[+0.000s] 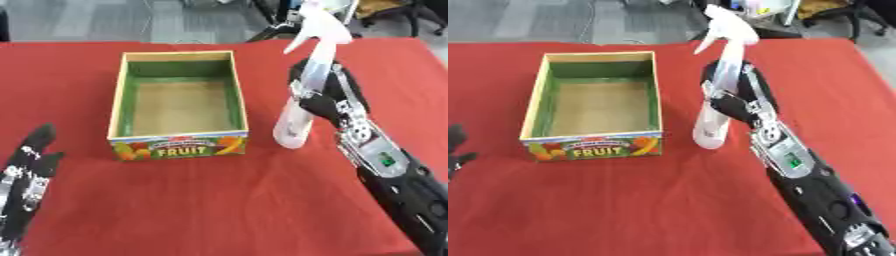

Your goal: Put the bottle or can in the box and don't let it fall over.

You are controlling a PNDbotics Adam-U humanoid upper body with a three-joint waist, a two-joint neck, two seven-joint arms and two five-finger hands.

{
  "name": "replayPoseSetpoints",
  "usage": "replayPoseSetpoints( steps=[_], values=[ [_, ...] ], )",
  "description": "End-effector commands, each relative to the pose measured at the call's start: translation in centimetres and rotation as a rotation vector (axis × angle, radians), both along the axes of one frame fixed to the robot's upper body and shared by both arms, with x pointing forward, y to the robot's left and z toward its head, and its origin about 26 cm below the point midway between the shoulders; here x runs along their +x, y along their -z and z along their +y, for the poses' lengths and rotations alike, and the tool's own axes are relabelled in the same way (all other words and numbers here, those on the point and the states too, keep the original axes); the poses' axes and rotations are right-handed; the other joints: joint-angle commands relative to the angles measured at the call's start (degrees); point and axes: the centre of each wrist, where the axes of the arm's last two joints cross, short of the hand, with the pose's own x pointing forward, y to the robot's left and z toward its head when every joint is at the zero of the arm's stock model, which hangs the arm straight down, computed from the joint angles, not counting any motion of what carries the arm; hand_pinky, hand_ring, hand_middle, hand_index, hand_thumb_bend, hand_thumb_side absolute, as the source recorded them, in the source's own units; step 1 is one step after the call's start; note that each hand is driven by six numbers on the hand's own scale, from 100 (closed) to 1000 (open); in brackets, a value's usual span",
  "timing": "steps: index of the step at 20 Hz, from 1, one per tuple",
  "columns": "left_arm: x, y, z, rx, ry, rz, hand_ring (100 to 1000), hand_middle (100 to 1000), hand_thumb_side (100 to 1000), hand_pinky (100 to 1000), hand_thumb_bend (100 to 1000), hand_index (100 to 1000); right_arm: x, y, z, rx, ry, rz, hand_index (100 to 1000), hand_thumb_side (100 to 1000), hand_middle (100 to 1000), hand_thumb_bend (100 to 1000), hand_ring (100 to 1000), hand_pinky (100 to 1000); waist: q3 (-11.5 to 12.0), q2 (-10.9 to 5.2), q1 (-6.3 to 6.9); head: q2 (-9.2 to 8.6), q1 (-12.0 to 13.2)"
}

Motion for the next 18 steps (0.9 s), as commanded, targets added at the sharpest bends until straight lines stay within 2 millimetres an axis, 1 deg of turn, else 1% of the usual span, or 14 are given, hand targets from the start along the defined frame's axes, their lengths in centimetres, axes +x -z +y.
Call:
replayPoseSetpoints(
  steps=[1,7,11,18],
  values=[
    [0.1,-0.6,-0.2,0.001,0.012,-0.021,1000,956,760,874,487,898,0.3,-1.7,-0.1,0.001,0.001,-0.045,366,100,397,100,364,316,0.0,-1.24,0.02,0.01,-0.2],
    [0.1,-0.6,-0.1,0.0,0.011,-0.02,1000,956,760,874,487,898,0.4,-3.4,0.2,-0.015,-0.018,-0.083,356,100,391,100,358,308,0.0,-1.45,-0.08,-0.01,-0.2],
    [0.0,-0.6,-0.1,0.0,0.011,-0.019,1000,956,760,874,486,898,0.4,-5.1,0.5,-0.034,-0.032,-0.119,353,100,389,100,355,304,0.0,-1.56,-0.11,-0.04,-0.2],
    [0.0,-0.6,-0.2,0.002,0.017,-0.019,1000,955,760,874,486,898,0.7,-9.9,1.0,-0.085,-0.049,-0.222,349,100,384,100,351,301,0.6,-1.68,-0.15,-0.2,-0.5]
  ],
)
